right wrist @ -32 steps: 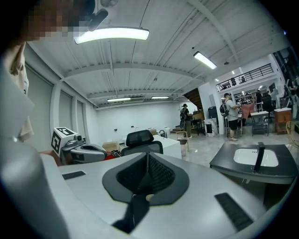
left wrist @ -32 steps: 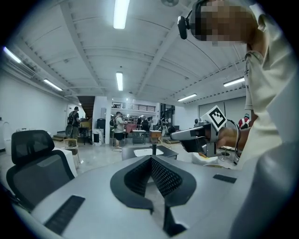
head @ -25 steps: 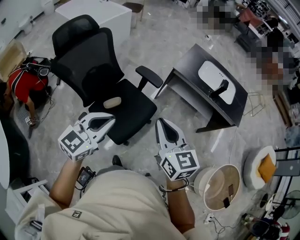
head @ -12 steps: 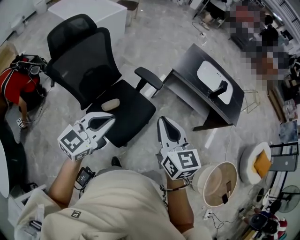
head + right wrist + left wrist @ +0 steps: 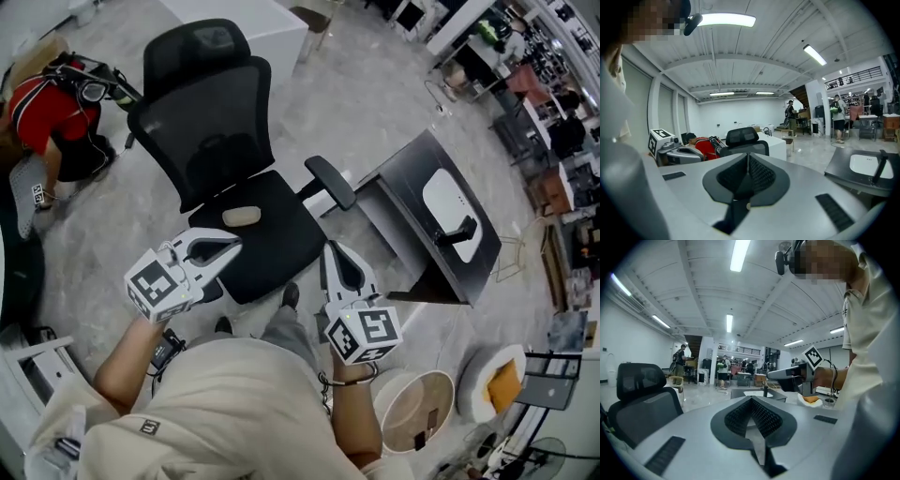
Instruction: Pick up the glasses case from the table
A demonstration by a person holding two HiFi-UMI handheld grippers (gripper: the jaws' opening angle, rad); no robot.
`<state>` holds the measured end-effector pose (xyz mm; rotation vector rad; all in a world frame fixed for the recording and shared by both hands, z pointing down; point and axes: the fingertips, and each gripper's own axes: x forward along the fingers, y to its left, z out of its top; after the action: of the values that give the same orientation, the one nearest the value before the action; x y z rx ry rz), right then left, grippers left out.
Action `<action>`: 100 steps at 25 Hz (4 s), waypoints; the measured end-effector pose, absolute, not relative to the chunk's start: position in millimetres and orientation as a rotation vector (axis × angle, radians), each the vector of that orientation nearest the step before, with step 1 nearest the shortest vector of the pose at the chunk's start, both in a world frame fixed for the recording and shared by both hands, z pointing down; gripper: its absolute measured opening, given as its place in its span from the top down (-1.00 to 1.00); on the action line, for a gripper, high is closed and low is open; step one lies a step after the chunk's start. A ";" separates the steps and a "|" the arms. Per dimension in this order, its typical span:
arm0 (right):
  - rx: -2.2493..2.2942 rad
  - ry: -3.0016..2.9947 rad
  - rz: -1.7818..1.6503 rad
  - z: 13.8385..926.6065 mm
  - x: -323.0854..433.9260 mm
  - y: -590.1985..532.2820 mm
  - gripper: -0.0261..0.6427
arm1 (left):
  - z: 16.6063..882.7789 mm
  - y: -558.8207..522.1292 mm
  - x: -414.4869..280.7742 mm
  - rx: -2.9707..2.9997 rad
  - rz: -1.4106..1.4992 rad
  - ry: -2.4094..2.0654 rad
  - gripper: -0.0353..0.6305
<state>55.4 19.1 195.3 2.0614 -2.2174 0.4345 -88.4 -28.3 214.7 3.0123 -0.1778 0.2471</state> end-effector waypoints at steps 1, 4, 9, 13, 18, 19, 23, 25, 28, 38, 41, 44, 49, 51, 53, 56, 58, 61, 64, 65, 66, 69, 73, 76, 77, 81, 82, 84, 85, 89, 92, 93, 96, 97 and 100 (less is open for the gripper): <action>2.023 -2.252 0.438 197.2 55.1 7.9 0.84 | 215.9 -32.8 -89.5 3.008 0.259 -0.217 0.85; 1.899 -2.351 0.450 205.8 48.9 -34.5 0.84 | 223.6 -57.7 -97.8 2.993 0.292 -0.354 0.85; 1.679 -2.487 0.451 211.2 30.5 -108.5 0.84 | 222.9 -96.9 -121.2 2.906 0.284 -0.615 0.85; 1.513 -2.594 0.440 208.0 33.3 -142.2 0.84 | 224.7 -108.0 -116.2 2.863 0.318 -0.791 0.85; 1.379 -2.649 0.463 211.8 17.7 -175.5 0.84 | 234.6 -128.9 -136.3 2.791 0.361 -0.930 0.85; 1.355 -2.655 0.471 213.8 16.4 -180.1 0.84 | 236.6 -131.7 -139.3 2.776 0.372 -0.955 0.85; 1.274 -2.673 0.503 224.1 18.0 -193.5 0.84 | 246.6 -140.9 -144.9 2.719 0.420 -1.041 0.85; 1.254 -2.675 0.517 229.1 21.7 -198.7 0.84 | 252.6 -146.5 -145.2 2.697 0.439 -1.065 0.85; 1.243 -2.667 0.543 238.9 30.2 -205.2 0.84 | 262.3 -156.0 -144.1 2.675 0.467 -1.079 0.85; 1.278 -2.603 0.635 278.2 63.9 -213.7 0.84 | 309.8 -181.8 -140.2 2.639 0.587 -1.057 0.85; 1.302 -2.584 0.662 290.2 74.6 -211.2 0.84 | 324.9 -184.6 -133.5 2.628 0.619 -1.025 0.85; 1.329 -2.567 0.688 301.2 85.1 -206.6 0.84 | 340.2 -186.5 -126.5 2.625 0.653 -0.989 0.85; 1.384 -2.521 0.741 323.0 104.5 -199.3 0.84 | 364.7 -194.2 -111.2 2.611 0.701 -0.910 0.85; 1.408 -2.500 0.764 331.3 112.6 -197.0 0.84 | 375.3 -198.9 -105.5 2.607 0.720 -0.880 0.85; 1.424 -2.483 0.780 339.2 119.8 -195.0 0.84 | 385.3 -204.2 -98.9 2.607 0.735 -0.852 0.85; 1.437 -2.460 0.798 349.0 127.4 -192.3 0.84 | 398.0 -212.8 -89.4 2.613 0.760 -0.811 0.84; 1.444 -2.444 0.808 354.9 130.9 -191.5 0.84 | 406.2 -219.5 -84.9 2.616 0.774 -0.789 0.84; 1.460 -2.425 0.828 363.2 134.7 -192.1 0.84 | 420.9 -230.6 -79.0 2.618 0.796 -0.755 0.84; 1.465 -2.409 0.837 371.2 138.5 -191.6 0.84 | 438.4 -238.8 -72.1 2.617 0.823 -0.726 0.84; 1.466 -2.404 0.838 373.3 139.6 -190.8 0.84 | 444.5 -240.6 -69.9 2.615 0.830 -0.717 0.84; 1.468 -2.398 0.839 375.3 140.8 -189.5 0.84 | 450.7 -242.0 -67.8 2.612 0.836 -0.707 0.84; 1.483 -2.375 0.852 382.3 146.2 -184.0 0.84 | 468.3 -245.5 -61.6 2.603 0.848 -0.680 0.83; 1.501 -2.334 0.876 394.9 157.6 -174.0 0.84 | 489.6 -248.9 -53.0 2.590 0.856 -0.659 0.74; 1.508 -2.309 0.889 404.7 167.1 -167.1 0.84 | 507.4 -251.5 -47.0 2.576 0.871 -0.645 0.69; 1.510 -2.301 0.895 407.8 170.0 -165.0 0.84 | 513.3 -252.5 -45.7 2.571 0.879 -0.641 0.67; 1.525 -2.272 0.915 419.8 179.8 -159.1 0.84 | 538.6 -258.2 -42.5 2.549 0.912 -0.631 0.61; 1.528 -2.266 0.919 422.5 181.6 -157.8 0.84 | 545.4 -260.1 -42.1 2.543 0.922 -0.629 0.59; 1.532 -2.253 0.927 427.5 184.5 -155.0 0.84 | 558.8 -263.2 -41.4 2.530 0.938 -0.625 0.56; 1.534 -2.246 0.932 429.9 186.1 -153.8 0.84 | 565.4 -264.8 -41.0 2.523 0.942 -0.623 0.54; 1.540 -2.220 0.952 439.8 192.8 -152.7 0.84 | 590.6 -275.1 -39.5 2.500 0.971 -0.615 0.45; 1.541 -2.204 0.967 447.8 195.7 -153.3 0.84 | 610.0 -281.9 -38.6 2.482 0.990 -0.601 0.41; 1.541 -2.199 0.971 450.1 196.4 -153.4 0.84 | 616.3 -284.1 -38.2 2.475 0.995 -0.598 0.40; 1.542 -2.182 0.982 455.6 198.3 -152.4 0.84 | 634.9 -288.7 -36.9 2.457 1.017 -0.588 0.34; 1.542 -2.178 0.985 457.3 198.6 -152.3 0.84 | 641.1 -289.8 -36.9 2.452 1.026 -0.585 0.32; 1.544 -2.164 0.993 463.6 201.7 -152.3 0.84 | 660.1 -294.0 -36.3 2.440 1.052 -0.573 0.27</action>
<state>201.7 -152.3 463.6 1.5444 -2.1639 0.9934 -36.3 -294.0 660.1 2.4405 -0.5734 1.0519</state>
